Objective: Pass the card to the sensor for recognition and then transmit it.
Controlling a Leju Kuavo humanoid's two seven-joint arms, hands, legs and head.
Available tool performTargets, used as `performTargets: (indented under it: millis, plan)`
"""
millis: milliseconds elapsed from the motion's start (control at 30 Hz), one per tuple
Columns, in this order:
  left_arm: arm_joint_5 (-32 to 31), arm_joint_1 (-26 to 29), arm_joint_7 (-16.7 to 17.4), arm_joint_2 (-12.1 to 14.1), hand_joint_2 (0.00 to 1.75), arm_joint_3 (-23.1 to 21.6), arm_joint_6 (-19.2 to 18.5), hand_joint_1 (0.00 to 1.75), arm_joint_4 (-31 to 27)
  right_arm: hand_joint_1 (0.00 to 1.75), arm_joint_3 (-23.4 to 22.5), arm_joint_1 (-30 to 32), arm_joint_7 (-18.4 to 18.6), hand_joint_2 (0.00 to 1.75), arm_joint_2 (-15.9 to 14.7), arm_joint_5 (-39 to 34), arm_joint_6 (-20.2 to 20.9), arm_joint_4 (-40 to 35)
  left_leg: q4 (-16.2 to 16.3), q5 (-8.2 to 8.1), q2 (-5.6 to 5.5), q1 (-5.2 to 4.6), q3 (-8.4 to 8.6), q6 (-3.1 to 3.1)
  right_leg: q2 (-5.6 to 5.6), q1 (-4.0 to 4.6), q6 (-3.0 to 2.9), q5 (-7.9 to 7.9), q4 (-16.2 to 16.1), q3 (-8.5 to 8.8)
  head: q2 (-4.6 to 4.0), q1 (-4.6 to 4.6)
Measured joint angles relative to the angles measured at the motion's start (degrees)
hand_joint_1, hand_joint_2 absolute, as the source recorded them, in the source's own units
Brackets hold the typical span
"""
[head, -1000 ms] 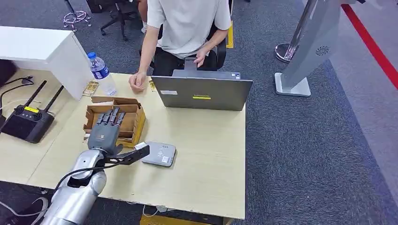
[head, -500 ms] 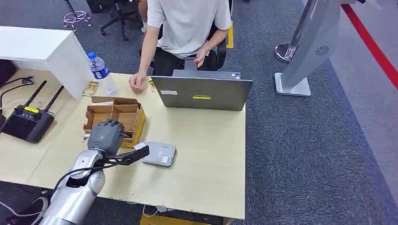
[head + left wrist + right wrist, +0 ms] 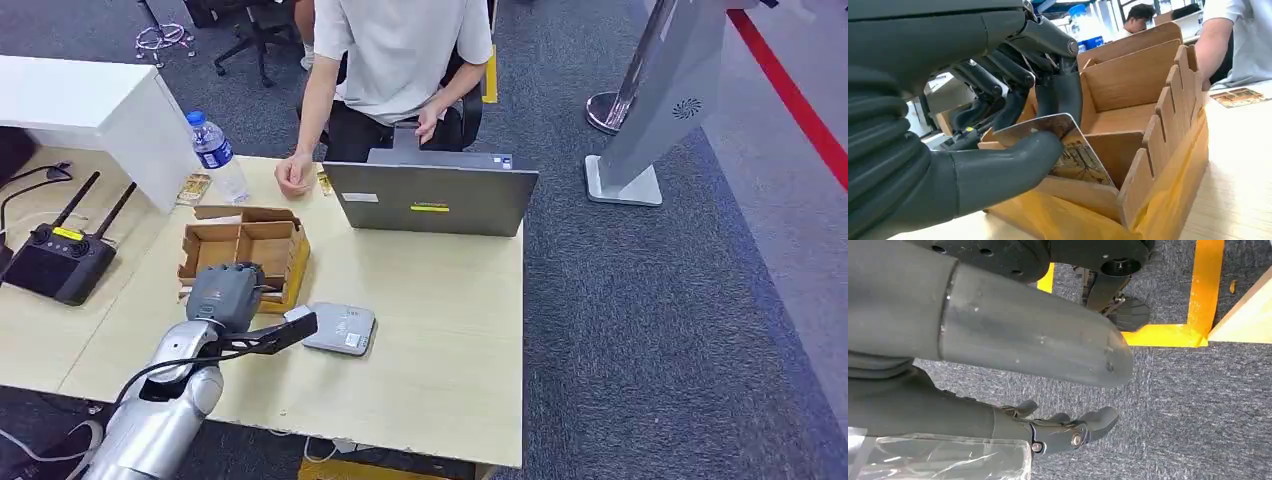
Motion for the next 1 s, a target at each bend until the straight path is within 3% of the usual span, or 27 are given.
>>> performTargets:
  millis: [200, 367, 567, 733, 800, 867, 933, 1000]
  plan:
    - [0.17, 0.23, -0.46, -0.02, 1.75, 0.00, 0.90, 1.75, -0.13, 0.00, -0.02, 0.00, -0.35, 0.00, 0.00, 0.46, 0.53, 0.00, 0.00, 0.01, 0.00, 0.00, 0.01, 0.00, 0.00, 0.00, 0.00, 0.00, 0.00, 0.00, 0.00, 0.00]
    - [1.64, 2.34, -2.36, 1.40, 1.75, -0.24, 0.90, 1.75, -7.39, 0.00, -1.36, 0.30, -0.24, 0.00, 0.00, -0.35, 0.09, 0.00, 0.00, 0.01, 0.00, 0.00, -0.01, 0.02, 0.00, 0.00, 0.00, 0.00, 0.00, -0.01, 0.00, -0.02]
    - [1.90, 3.18, -2.62, 2.49, 1.75, -0.48, 0.59, 1.75, -11.28, 0.00, -1.62, 0.41, -0.24, 0.00, 0.00, -0.50, 0.05, 0.00, -0.01, 0.02, 0.00, 0.00, -0.01, 0.02, 0.00, 0.00, 0.00, 0.00, 0.00, -0.01, 0.00, -0.02]
    - [4.41, 5.13, -4.96, 6.40, 1.75, -0.98, 0.46, 1.75, -18.89, 0.00, -2.84, 0.62, -0.63, 0.00, 0.00, -0.76, 0.07, 0.00, -0.01, 0.02, 0.05, 0.01, -0.01, 0.01, 0.04, 0.02, -0.01, 0.01, 0.03, -0.02, 0.00, 0.00]
    - [7.07, 5.58, -6.16, 9.10, 1.75, -0.98, -1.32, 1.75, -23.35, 0.00, -3.26, 0.76, -0.70, 0.00, 0.00, -0.74, 0.07, 0.00, -0.01, 0.02, 0.04, 0.02, -0.02, 0.01, 0.03, 0.02, -0.01, 0.00, 0.03, -0.07, 0.00, 0.00]
    - [12.08, 4.54, -7.08, 11.92, 1.75, -0.98, -5.45, 1.75, -26.69, 0.00, -3.72, 0.76, -0.72, 0.00, 0.00, -0.43, 0.09, 0.00, -0.01, 0.05, 0.01, 0.03, -0.03, -0.03, 0.00, 0.03, -0.01, -0.01, 0.02, -0.10, 0.00, 0.00]
    - [17.08, -0.17, -6.28, 14.23, 1.75, -0.98, -11.09, 1.75, -27.52, 0.00, -3.87, 0.73, -0.55, 0.00, 0.00, 0.70, 0.26, 0.00, 0.00, 0.17, -0.14, 0.03, -0.15, -0.07, -0.18, 0.04, -0.01, 0.00, 0.02, -0.28, 0.00, -0.02]
    - [17.04, -7.85, -4.54, 14.36, 1.75, -0.98, -12.04, 1.75, -24.60, 0.00, -3.85, 0.40, -0.09, 0.00, -0.02, 2.10, 0.61, -0.02, 0.00, 0.35, -0.37, 0.03, -0.36, -0.02, -0.40, 0.04, 0.01, 0.12, 0.02, -0.31, 0.00, 0.02]
